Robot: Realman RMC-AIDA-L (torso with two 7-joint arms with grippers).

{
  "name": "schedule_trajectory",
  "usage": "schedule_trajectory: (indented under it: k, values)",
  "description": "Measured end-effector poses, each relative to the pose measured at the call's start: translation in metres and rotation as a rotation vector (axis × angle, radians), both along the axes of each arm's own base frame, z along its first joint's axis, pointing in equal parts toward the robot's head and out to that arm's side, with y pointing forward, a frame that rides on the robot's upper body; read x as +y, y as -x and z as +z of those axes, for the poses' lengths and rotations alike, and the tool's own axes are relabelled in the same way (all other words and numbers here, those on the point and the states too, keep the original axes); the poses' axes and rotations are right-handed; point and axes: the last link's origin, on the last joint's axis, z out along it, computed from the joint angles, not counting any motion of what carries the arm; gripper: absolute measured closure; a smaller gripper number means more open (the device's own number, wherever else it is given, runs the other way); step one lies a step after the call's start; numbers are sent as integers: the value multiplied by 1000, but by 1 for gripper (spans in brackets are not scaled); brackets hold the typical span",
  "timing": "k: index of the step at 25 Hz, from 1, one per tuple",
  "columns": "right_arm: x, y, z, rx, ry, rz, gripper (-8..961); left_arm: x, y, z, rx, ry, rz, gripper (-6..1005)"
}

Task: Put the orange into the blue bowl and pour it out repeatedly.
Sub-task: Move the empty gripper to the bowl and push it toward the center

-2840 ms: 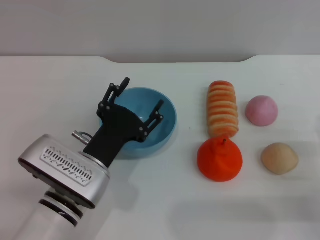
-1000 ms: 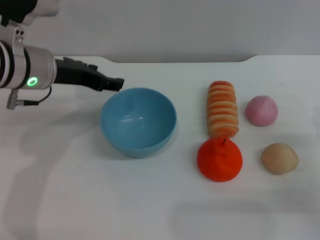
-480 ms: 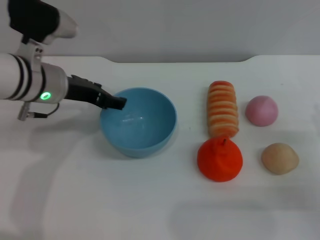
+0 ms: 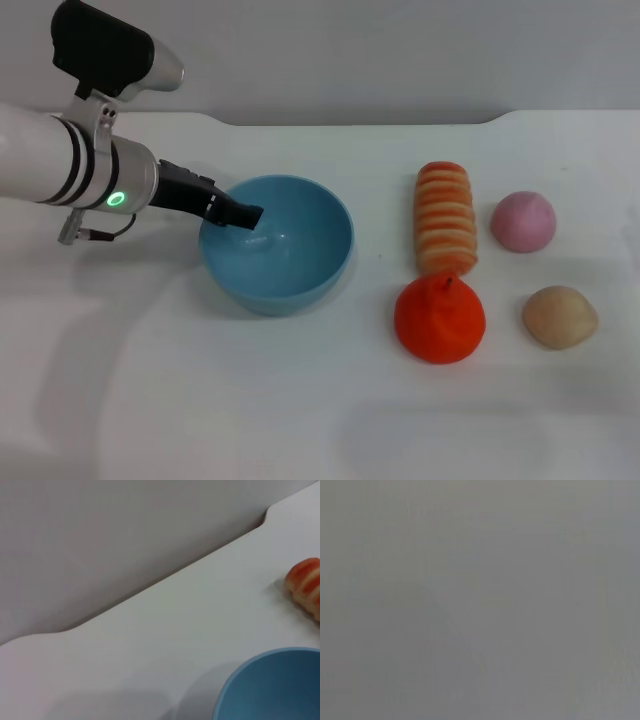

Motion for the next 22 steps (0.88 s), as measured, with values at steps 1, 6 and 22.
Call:
schedule_trajectory:
  k: [1, 6, 22]
  values:
    - [1, 0, 0, -1, 0, -1, 280, 0, 0, 0, 1, 0, 2, 200]
    - [2, 0, 0, -4, 4, -4, 280, -1, 7, -5, 6, 13, 27, 199]
    - [3, -3, -2, -4, 18, -22, 280, -4, 10, -19, 35, 47, 22, 296]
